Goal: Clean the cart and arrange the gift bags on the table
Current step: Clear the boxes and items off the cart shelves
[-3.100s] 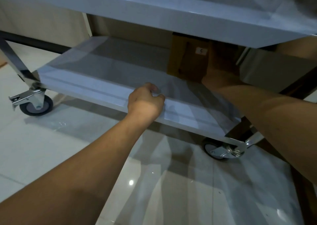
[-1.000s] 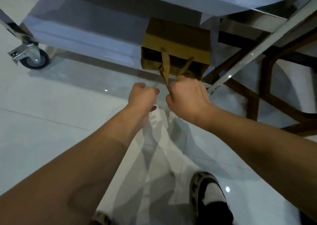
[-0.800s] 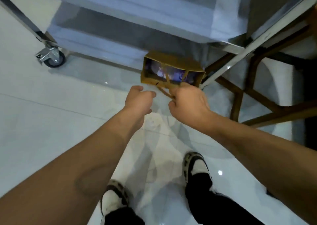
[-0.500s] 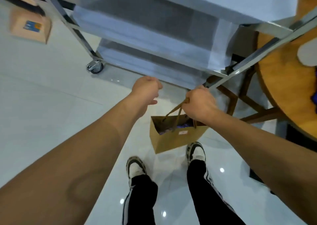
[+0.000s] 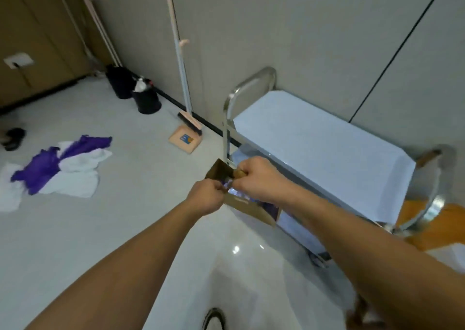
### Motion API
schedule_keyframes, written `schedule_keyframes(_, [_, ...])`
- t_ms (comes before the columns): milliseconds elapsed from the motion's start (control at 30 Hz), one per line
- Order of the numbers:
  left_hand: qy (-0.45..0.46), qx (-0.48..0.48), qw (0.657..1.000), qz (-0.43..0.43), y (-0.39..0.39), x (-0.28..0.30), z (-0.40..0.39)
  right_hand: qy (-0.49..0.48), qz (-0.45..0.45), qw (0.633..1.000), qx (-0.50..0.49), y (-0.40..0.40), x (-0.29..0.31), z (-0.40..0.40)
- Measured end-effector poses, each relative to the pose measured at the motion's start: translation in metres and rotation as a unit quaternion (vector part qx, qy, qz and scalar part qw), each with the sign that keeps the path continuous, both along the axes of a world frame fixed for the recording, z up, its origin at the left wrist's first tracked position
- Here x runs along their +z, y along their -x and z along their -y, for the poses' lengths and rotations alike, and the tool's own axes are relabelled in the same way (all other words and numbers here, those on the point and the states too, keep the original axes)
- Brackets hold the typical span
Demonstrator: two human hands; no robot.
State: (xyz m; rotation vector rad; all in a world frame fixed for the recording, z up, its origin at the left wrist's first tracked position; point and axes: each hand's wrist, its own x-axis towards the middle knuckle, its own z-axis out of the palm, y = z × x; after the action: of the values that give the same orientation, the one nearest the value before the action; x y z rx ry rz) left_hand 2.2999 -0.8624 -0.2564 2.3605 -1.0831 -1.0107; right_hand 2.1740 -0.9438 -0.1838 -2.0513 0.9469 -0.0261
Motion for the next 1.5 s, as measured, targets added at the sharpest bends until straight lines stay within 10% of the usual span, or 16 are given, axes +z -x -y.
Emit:
schedule_keyframes(333, [0.120,0.243,0.951,0.146,0.013,0.138,-0.098,0.162,0.164,0.950,0.209,-0.046,0.149,-0.063])
schedule_keyframes(800, [-0.024,0.510,0.824,0.245,0.211,0.217,-0.476,-0.012,0.249,0.785,0.567,0.022,0.186,-0.419])
schedule_keyframes(1500, [-0.120,0.841,0.527,0.039,0.715,0.062,-0.873,-0.036,0.072,0.415,0.906,0.438,0.036,-0.924])
